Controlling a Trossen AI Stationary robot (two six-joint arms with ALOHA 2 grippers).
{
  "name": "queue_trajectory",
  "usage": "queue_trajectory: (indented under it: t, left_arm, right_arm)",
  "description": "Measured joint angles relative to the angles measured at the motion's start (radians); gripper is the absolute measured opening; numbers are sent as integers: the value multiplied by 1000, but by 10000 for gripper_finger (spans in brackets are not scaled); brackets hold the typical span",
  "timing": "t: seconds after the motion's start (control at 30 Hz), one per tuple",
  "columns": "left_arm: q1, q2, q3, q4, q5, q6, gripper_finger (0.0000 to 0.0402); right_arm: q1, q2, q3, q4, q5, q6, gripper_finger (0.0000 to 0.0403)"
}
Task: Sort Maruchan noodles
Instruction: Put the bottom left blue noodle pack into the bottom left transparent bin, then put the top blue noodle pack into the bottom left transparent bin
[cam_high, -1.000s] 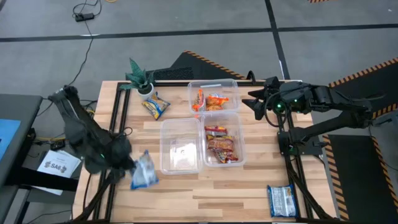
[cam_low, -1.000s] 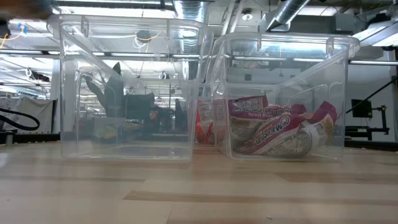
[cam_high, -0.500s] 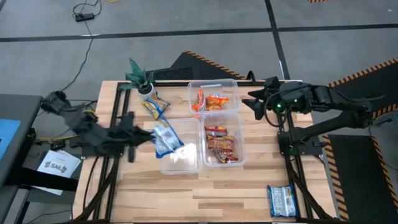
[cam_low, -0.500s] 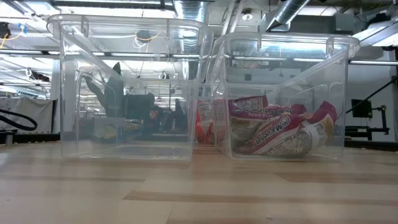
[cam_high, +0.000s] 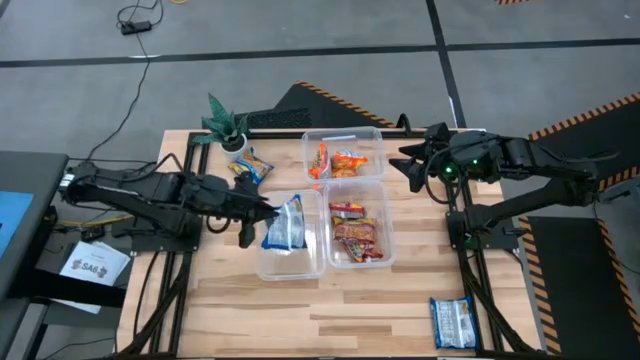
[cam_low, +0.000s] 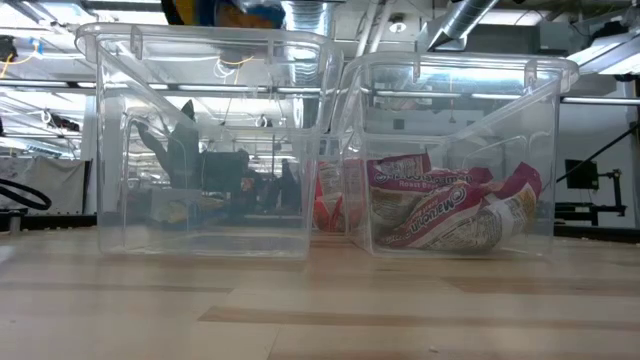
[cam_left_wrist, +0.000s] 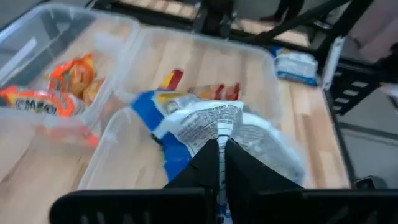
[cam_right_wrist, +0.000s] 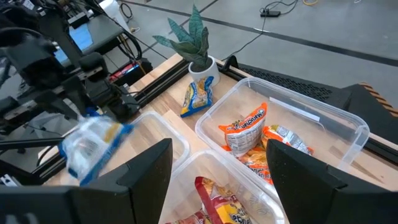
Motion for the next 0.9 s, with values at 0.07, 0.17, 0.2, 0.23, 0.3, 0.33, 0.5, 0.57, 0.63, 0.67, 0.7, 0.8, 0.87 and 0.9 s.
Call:
queue_trajectory:
  t: [0.07, 0.17, 0.2, 0.23, 0.3, 0.33, 0.5, 0.57, 0.63, 0.67, 0.7, 0.8, 0.87, 0.9]
  left_arm:
    - [3, 10, 0, -21, -4, 3, 21]
    - [3, 22, 0, -17, -5, 8, 57]
    - [3, 24, 0, -14, -5, 16, 73]
    - [2, 25, 3, -9, -7, 27, 89]
    - [2, 19, 20, -42, -38, 59, 123]
    - [2, 14, 38, -64, -65, 77, 139]
    - [2, -70, 123, -201, -300, 52, 208]
    - [2, -125, 84, -243, -387, -64, 224]
    - [2, -191, -2, -245, -457, -202, 233]
    - [1, -226, -58, -244, -484, -285, 235]
    - [-1, -260, -120, -245, -502, -382, 236]
    - [7, -336, -309, -243, -543, -726, 237]
    - [23, -356, -425, -247, -546, -953, 237]
    - [33, -358, -473, -246, -546, -1044, 237]
  right_arm:
    - [0, 0, 0, -1, 0, 0, 282]
    - [0, 0, 0, -1, 0, 0, 282]
    - [0, 0, 0, -1, 0, 0, 282]
    - [0, 0, 0, 0, 0, 0, 282]
    - [0, 0, 0, -1, 0, 0, 282]
    - [0, 0, 0, 0, 0, 0, 282]
    - [0, 0, 0, 0, 0, 0, 282]
    - [0, 0, 0, -1, 0, 0, 282]
    - [0, 0, 0, 0, 0, 0, 282]
    - [0, 0, 0, -1, 0, 0, 282]
    - [0, 0, 0, -1, 0, 0, 282]
    - [0, 0, 0, -1, 3, 0, 282]
    - [0, 0, 0, 0, 4, 0, 282]
    - [0, 0, 0, -1, 4, 1, 282]
